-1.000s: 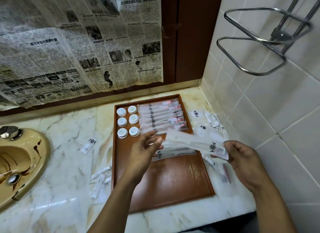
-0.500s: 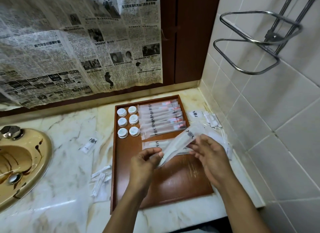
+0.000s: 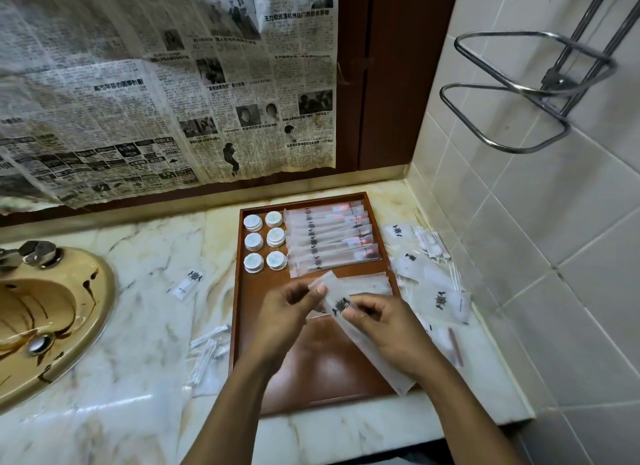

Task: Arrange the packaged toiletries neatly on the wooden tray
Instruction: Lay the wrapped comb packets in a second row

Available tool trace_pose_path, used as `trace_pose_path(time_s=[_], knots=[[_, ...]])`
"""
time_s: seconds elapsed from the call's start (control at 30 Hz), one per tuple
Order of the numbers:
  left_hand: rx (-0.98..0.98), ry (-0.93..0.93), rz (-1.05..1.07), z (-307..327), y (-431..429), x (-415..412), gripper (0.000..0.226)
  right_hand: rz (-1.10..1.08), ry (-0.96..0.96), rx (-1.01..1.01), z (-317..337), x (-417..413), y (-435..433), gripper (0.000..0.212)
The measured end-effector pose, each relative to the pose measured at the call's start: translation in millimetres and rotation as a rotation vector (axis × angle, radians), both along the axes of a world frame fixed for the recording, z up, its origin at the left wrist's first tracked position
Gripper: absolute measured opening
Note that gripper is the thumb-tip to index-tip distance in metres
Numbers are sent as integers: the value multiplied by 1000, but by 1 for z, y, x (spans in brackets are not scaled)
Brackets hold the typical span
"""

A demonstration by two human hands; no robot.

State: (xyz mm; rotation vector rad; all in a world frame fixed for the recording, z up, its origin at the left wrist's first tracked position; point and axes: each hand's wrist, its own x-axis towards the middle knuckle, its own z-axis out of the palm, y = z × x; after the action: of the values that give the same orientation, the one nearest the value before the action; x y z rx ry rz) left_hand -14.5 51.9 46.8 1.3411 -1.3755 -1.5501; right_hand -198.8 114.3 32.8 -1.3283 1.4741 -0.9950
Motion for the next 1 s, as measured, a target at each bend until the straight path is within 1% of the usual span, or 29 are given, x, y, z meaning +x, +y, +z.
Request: trace_pose_path(time_s=[0.07, 0.13, 0.23, 0.33, 0.43, 0.47, 0.57, 0.6, 0.73, 0.83, 1.0], knots=[[6, -52, -102, -3, -6, 9, 13, 17, 67, 17, -2, -1, 1, 9], [7, -51, -99, -7, -7, 16, 8, 50, 102, 81, -2, -6, 2, 7], [38, -1, 70, -19, -7, 27, 7, 129, 227, 239, -9, -16, 6, 8], [108, -38, 200, -39, -4, 41, 4, 39, 304, 297, -26, -33, 7, 2], [172, -91, 225, -61, 2, 48, 8, -14, 400, 343, -42, -43, 2, 6], [194, -96, 213, -68, 4, 50, 10, -19, 470, 348, -47, -44, -1, 8], [216, -144, 174, -86, 4, 48, 11, -41, 792, 296, -59, -45, -12, 10], [205, -171, 172, -91, 3, 47, 12, -55, 861, 275, -61, -44, -16, 11], [133, -298, 192, -105, 2, 40, 20, -105, 1023, 223, -66, -41, -27, 12], [90, -409, 185, -111, -1, 37, 26, -153, 1056, 189, -70, -40, -32, 13], [57, -573, 194, -114, -5, 34, 31, -201, 1031, 144, -77, -40, -37, 10]])
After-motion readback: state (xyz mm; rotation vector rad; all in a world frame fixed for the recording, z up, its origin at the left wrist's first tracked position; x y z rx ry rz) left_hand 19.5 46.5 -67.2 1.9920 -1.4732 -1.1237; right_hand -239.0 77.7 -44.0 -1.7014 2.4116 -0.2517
